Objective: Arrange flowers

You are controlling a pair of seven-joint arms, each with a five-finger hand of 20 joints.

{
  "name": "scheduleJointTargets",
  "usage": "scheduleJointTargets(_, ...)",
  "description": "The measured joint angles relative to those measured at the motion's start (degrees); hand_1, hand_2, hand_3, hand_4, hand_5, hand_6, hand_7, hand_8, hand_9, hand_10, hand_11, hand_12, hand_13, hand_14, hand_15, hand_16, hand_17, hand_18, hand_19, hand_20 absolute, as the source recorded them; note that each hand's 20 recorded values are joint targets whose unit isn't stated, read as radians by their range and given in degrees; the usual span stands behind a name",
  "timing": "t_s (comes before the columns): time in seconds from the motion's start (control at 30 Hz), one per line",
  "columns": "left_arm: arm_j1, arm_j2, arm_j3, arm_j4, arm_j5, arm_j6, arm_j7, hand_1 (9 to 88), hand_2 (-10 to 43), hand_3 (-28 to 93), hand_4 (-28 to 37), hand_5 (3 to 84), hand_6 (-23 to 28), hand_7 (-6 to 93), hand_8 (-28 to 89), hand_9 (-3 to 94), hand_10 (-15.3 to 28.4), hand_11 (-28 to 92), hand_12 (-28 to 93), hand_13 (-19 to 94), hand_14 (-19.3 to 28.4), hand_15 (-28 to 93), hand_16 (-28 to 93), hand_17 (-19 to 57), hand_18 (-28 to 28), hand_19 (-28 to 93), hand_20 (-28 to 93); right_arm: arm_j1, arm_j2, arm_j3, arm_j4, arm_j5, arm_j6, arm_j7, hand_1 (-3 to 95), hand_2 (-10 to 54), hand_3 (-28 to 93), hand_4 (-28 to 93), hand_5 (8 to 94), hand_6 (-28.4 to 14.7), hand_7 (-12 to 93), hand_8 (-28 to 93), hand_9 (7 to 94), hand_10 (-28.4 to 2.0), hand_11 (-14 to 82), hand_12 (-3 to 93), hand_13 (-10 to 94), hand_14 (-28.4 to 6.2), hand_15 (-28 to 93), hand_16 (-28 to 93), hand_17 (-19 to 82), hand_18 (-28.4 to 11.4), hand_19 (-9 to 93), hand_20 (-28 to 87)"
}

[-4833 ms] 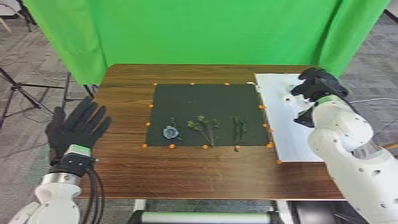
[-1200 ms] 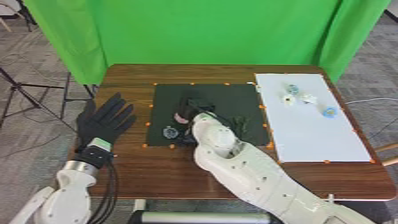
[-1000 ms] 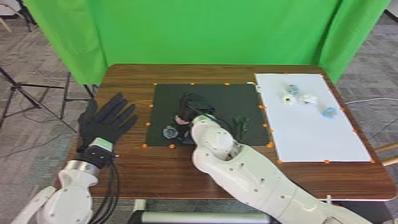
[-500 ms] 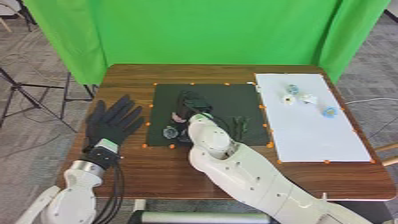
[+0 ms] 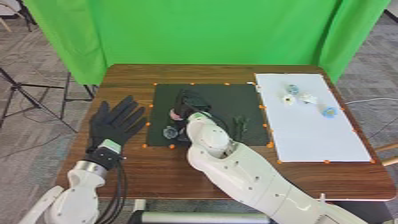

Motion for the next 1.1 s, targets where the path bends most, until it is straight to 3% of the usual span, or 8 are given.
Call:
scheduleJointTargets(0.2,0.0,0.01,0.18,0.01,-0.14,0.08,0.58,24.4,15.3,69,-28.3,37.9,5.5,15.8,-10,31.8,11.6,17,9,22,13.4,34,-8,-5.4,14.1,33,9,-0.1,0.1,0.0,-1.2,0.2,-0.6,-0.3,51.9,-9.5,75,-28,61.0,-4.2,19,-10,82.9,-9.8,16.2,44.2,76,-8.2,67,36,48,-20.9,93,43)
scheduleJointTargets(0.47,0.0,0.02,0.34,-0.08,-0.39,0.48,1.61,24.4,14.9,69,-28.3,38.0,5.6,15.9,-10,31.8,11.6,18,9,22,13.4,34,-8,-5.4,14.1,33,9,0.0,0.0,0.1,-1.8,0.3,-1.2,-1.1,47.6,-9.5,76,-27,60.1,-4.8,18,-11,80.3,-11.5,22.6,38.5,76,-8.7,67,36,48,-21.4,93,43)
scheduleJointTargets(0.93,0.3,0.01,0.14,-0.2,-0.53,0.68,2.11,24.5,14.7,69,-28.3,38.0,5.7,16.2,-10,31.8,11.7,18,9,22,13.5,34,-8,-5.4,14.1,34,9,-0.2,0.5,0.9,-3.7,0.5,-1.3,-0.9,42.5,-8.7,78,-25,57.8,-6.0,16,-10,75.8,-14.4,29.0,29.5,74,-9.8,67,35,47,-21.9,93,41)
scheduleJointTargets(1.03,0.9,-0.33,-0.51,-0.53,-0.54,0.67,2.52,24.5,14.7,69,-28.3,38.0,5.7,16.1,-11,31.8,11.6,18,9,22,13.4,33,-8,-5.4,14.1,33,9,-1.0,0.9,2.4,-5.4,0.6,-3.6,-1.0,41.7,-8.3,79,-24,55.9,-6.6,14,-9,72.7,-15.6,29.1,24.7,72,-10.7,66,35,45,-22.5,93,38)
scheduleJointTargets(1.1,1.9,-0.77,-1.39,-1.04,-0.59,0.67,2.96,24.6,14.6,69,-28.3,38.2,5.7,15.7,-11,32.0,11.6,17,9,23,12.8,33,-8,-5.4,14.1,33,9,-2.3,1.5,4.9,-8.3,0.6,-8.5,-1.2,42.0,-9.0,78,-24,53.9,-7.3,13,-9,68.0,-17.0,25.5,21.7,70,-11.7,67,34,43,-23.4,93,36)
